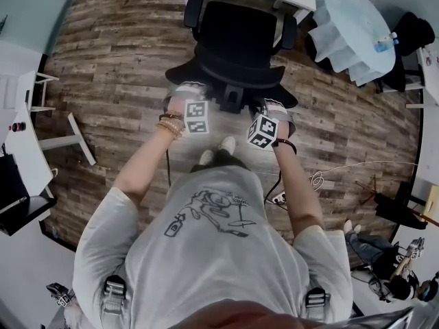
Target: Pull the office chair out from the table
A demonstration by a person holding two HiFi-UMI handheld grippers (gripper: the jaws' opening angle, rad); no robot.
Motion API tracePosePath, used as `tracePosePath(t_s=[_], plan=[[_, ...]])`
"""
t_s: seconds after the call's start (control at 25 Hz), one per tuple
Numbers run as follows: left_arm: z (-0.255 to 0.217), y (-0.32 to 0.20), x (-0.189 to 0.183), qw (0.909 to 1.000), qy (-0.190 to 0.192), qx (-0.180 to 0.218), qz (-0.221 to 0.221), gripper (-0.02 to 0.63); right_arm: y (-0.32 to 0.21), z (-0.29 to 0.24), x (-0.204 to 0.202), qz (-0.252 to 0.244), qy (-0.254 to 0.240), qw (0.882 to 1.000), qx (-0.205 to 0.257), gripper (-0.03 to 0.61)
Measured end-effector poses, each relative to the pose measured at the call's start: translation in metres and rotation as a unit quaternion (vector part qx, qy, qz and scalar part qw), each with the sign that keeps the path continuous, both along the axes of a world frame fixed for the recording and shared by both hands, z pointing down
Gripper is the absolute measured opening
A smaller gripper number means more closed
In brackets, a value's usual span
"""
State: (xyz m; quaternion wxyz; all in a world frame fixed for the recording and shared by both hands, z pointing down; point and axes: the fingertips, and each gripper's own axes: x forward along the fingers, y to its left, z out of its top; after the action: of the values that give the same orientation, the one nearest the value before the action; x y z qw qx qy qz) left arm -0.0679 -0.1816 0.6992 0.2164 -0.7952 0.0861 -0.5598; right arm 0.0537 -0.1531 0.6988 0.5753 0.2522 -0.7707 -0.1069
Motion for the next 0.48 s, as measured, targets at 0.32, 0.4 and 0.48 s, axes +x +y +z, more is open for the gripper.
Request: tracePosePath(t_s=[0.32, 0.4, 0.48], plan=[[0.000, 0.046, -0.009, 0.9999, 0.001, -0.005, 0.015, 0.094, 0.046, 0.000, -0.009, 0.010, 0.006, 1.000, 0.004, 0.103], [0.000, 0.060, -0.010, 0.9998, 0.002, -0.007, 0.018, 0.094, 0.059, 0.000, -0.010, 0.013, 0.006, 1.000, 0.003, 0.103], [0.000, 0.074, -0.009, 0.9998, 0.002, -0.009, 0.020, 0.094, 0.073, 0.000, -0.009, 0.013, 0.007, 1.000, 0.004, 0.103]])
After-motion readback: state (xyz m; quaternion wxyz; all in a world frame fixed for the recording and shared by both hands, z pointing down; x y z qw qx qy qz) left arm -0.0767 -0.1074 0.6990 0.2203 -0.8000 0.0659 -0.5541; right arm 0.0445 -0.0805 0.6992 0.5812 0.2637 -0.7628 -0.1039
